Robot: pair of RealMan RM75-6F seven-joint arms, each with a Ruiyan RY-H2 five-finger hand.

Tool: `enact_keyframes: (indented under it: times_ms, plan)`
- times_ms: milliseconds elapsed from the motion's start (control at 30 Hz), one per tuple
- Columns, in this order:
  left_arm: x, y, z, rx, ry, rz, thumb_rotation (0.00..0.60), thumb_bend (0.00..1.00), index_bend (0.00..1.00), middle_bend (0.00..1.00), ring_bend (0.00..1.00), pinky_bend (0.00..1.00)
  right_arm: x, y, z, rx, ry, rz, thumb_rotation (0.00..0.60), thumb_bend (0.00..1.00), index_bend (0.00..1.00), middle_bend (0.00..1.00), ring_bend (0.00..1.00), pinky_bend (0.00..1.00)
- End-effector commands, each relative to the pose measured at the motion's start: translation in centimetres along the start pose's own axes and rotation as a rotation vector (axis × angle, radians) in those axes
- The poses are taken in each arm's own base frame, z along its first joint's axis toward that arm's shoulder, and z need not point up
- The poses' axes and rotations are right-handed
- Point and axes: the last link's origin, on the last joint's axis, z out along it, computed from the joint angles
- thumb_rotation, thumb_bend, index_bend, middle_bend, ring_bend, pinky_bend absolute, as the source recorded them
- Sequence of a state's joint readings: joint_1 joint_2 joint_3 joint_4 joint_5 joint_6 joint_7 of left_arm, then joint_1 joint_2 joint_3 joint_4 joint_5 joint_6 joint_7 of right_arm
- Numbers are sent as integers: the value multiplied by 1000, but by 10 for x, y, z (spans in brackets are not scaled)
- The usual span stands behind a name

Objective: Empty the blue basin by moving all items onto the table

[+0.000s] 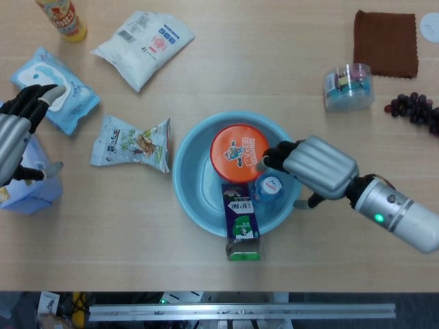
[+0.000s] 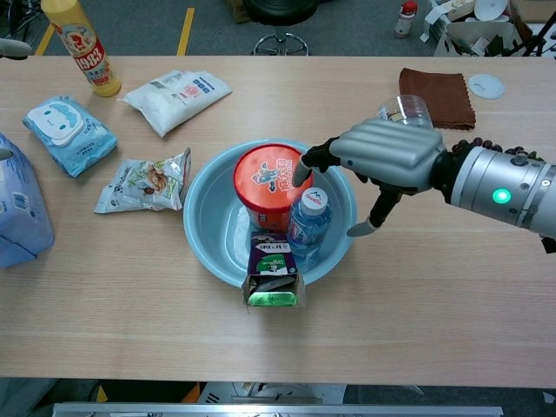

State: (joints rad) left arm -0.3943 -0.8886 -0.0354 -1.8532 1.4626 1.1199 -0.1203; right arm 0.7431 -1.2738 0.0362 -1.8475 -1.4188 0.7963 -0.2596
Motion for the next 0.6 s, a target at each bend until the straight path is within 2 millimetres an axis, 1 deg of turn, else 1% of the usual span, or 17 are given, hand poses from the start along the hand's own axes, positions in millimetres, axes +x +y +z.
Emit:
enact_keyframes:
  times_ms: [33,167,333,600]
  plan:
    - [0,0,0,-1,1,0,600,189,0,81,61,197,0,-3,5,3,5,0,600,0,305,321,308,553]
    - [1,0,0,-2,2,-2,600,189,0,81,61,197,-1,-5,9,4,3,-13,600,0,328,338,326,553]
    - [1,-1,-1,-1,4,-4,600,188,0,81,61,198,-1,-8,12,5,12,-47,600,7,391,344,330,553]
    - [1,-1,-1,-3,5,-5,600,189,0,81,61,197,-3,-12,15,7,8,-87,600,18,403,344,330,553]
